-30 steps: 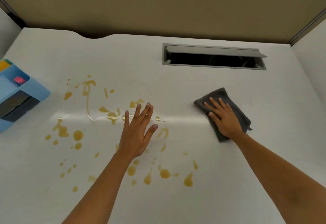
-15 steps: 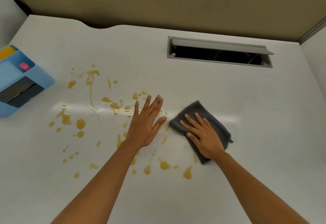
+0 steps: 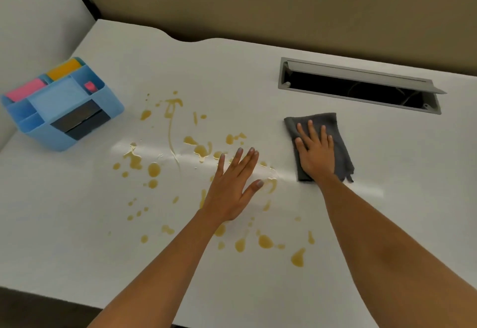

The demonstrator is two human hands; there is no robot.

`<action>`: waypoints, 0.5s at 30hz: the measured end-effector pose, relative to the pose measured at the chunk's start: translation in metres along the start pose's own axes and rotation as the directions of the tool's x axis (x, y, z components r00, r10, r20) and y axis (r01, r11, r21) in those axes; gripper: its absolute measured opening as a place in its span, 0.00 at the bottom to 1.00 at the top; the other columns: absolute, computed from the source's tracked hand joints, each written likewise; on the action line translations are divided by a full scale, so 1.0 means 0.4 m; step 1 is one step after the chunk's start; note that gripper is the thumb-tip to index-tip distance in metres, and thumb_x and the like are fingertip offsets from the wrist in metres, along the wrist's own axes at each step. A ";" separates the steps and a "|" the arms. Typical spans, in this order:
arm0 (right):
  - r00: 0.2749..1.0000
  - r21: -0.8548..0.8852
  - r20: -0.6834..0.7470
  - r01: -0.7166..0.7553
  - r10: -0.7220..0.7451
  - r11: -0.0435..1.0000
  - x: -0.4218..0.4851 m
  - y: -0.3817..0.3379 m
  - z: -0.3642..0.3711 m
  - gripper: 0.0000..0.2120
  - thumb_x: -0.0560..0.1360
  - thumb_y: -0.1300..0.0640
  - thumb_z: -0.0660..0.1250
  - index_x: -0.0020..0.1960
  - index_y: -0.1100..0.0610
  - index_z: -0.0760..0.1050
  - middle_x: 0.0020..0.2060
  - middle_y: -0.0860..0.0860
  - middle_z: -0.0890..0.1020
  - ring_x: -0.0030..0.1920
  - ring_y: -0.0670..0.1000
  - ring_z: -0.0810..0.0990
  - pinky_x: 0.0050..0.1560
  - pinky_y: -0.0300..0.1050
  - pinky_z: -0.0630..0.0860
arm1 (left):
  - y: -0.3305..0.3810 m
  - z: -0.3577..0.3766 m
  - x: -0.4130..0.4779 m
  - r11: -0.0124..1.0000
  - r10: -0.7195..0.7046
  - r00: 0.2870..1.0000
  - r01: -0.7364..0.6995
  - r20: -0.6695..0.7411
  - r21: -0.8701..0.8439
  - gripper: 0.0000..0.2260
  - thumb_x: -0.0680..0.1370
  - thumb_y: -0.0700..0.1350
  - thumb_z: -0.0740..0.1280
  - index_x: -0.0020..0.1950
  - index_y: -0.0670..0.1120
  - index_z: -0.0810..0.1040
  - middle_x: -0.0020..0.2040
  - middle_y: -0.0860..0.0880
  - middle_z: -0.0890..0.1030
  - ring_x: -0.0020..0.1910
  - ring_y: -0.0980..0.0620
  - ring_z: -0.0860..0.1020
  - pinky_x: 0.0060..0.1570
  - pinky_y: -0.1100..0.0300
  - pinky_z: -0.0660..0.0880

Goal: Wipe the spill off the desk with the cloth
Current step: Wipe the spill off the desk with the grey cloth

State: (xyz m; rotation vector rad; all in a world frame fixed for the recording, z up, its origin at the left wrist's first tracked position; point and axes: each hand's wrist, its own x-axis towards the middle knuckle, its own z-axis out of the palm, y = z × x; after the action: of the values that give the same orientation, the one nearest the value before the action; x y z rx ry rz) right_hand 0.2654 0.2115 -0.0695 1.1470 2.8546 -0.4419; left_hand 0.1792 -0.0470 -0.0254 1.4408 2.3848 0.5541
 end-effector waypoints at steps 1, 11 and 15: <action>0.998 -0.001 0.019 0.067 -0.067 0.998 0.006 -0.052 0.014 0.24 0.84 0.44 0.46 0.79 0.43 0.51 0.80 0.47 0.52 0.79 0.58 0.45 0.77 0.55 0.41 | -0.010 -0.004 -0.005 1.000 -0.004 1.000 0.004 -0.007 0.007 0.30 0.81 0.62 0.43 0.80 0.51 0.45 0.81 0.56 0.47 0.79 0.56 0.39 0.77 0.47 0.37; 0.857 0.072 0.183 0.477 -0.482 0.876 -0.236 -0.163 0.086 0.24 0.82 0.39 0.42 0.78 0.38 0.48 0.79 0.38 0.47 0.79 0.48 0.37 0.77 0.47 0.34 | -0.089 -0.027 -0.039 0.998 -0.066 0.994 0.067 -0.089 0.005 0.28 0.82 0.62 0.43 0.80 0.52 0.47 0.80 0.57 0.49 0.79 0.57 0.41 0.77 0.47 0.36; 0.820 0.084 0.201 0.531 -0.537 0.843 -0.255 -0.043 0.048 0.23 0.83 0.41 0.44 0.77 0.37 0.51 0.78 0.37 0.51 0.79 0.46 0.42 0.77 0.48 0.38 | -0.145 -0.036 -0.086 0.991 -0.131 0.987 0.132 -0.092 0.006 0.28 0.81 0.62 0.41 0.80 0.54 0.45 0.80 0.59 0.47 0.79 0.58 0.39 0.76 0.47 0.34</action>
State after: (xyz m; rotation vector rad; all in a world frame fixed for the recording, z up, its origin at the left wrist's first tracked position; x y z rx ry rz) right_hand 0.3265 0.1258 -0.0700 0.2391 2.9321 -0.5752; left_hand 0.1434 -0.1046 -0.0383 1.2766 2.5367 0.5845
